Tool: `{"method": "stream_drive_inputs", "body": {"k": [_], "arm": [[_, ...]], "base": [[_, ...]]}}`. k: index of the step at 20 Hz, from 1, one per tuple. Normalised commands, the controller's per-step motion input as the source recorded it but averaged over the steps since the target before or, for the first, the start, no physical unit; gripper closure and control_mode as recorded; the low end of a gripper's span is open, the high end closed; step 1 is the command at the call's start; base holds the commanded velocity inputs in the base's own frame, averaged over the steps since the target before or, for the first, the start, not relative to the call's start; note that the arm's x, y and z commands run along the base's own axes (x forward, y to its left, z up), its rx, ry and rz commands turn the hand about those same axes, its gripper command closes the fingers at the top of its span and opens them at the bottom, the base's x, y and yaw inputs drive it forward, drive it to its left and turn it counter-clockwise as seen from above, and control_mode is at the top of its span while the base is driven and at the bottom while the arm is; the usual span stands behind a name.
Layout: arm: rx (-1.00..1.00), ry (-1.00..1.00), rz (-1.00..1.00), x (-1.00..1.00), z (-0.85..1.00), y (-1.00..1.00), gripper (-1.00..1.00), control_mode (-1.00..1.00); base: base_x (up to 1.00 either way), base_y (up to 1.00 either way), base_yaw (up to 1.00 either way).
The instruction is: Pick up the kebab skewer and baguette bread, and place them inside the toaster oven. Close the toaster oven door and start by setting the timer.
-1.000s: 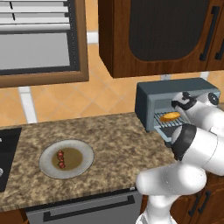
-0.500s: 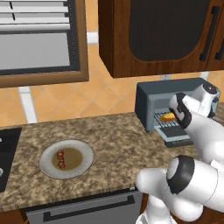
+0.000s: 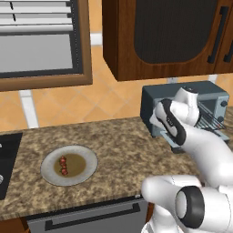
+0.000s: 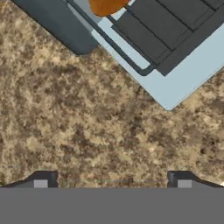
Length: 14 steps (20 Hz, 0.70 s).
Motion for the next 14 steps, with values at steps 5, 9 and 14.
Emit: {"method": "stream_drive_inputs", "body": {"k": [5,9,14], "arm": [[-0.10,0.13,0.67,-0.24,-0.17,1.00,-1.00,-1.00],[-0.18,0.07,0.47,-0.19,-0.10,1.00,-1.00,-1.00],[-0.22,0.03,0.24,-0.31,-0.07,1.00,-1.00,-1.00]], "base": [[0.00,0.00,0.00],[0.00,0.00,0.00],[0.00,0.00,0.00]]}}
